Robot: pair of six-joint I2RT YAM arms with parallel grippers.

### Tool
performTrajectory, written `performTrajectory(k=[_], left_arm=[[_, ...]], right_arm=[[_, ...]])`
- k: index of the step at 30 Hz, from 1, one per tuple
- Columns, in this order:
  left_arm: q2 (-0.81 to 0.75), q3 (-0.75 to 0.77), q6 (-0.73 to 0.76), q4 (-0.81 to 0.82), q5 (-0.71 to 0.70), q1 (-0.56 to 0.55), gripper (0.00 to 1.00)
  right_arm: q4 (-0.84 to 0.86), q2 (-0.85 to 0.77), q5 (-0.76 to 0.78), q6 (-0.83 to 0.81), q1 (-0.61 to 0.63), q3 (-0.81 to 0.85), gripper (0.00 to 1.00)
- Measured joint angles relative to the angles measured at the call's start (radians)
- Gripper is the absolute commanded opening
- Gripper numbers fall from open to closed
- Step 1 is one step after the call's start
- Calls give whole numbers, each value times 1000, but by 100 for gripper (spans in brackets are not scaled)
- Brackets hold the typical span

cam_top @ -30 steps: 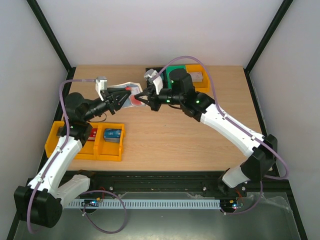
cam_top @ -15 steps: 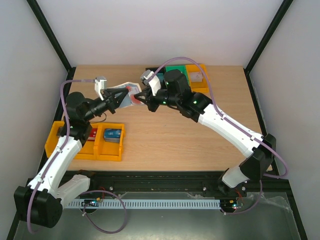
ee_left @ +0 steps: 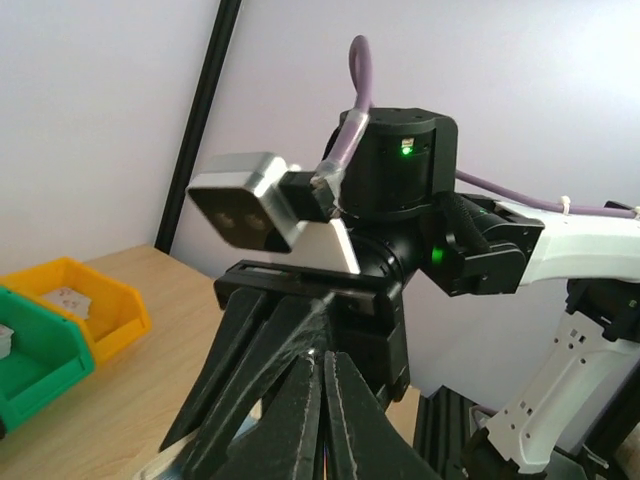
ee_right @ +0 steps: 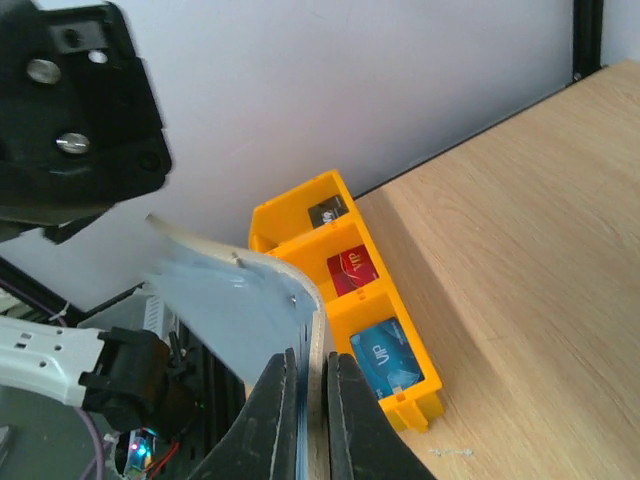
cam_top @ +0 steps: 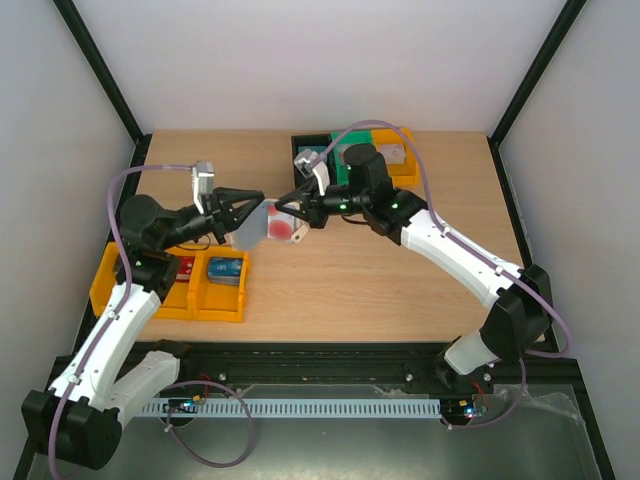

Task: Take the credit cards out of the card holder

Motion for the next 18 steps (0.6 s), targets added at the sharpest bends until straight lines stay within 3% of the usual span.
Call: performTrajectory(k=[4, 5, 8, 10, 12, 18], left_arm=[[4, 2, 52, -59, -1, 4, 2], [8, 3, 72, -84, -9, 4, 8], [29, 13, 159, -194, -39, 6, 66], [35, 18, 227, -260, -48, 8, 87], [30, 22, 297, -321, -56, 9, 99], [13, 39, 473, -462, -68, 10, 100]], right_arm=[[18, -13, -41, 20, -5, -2, 2], [18, -16, -42, 23, -5, -2, 2], [5, -18, -37, 26, -5, -4, 2], [-8, -18, -35, 25, -5, -6, 2], [-22, -18, -28, 22, -5, -5, 2], [-83, -18, -3, 11, -6, 61, 2]])
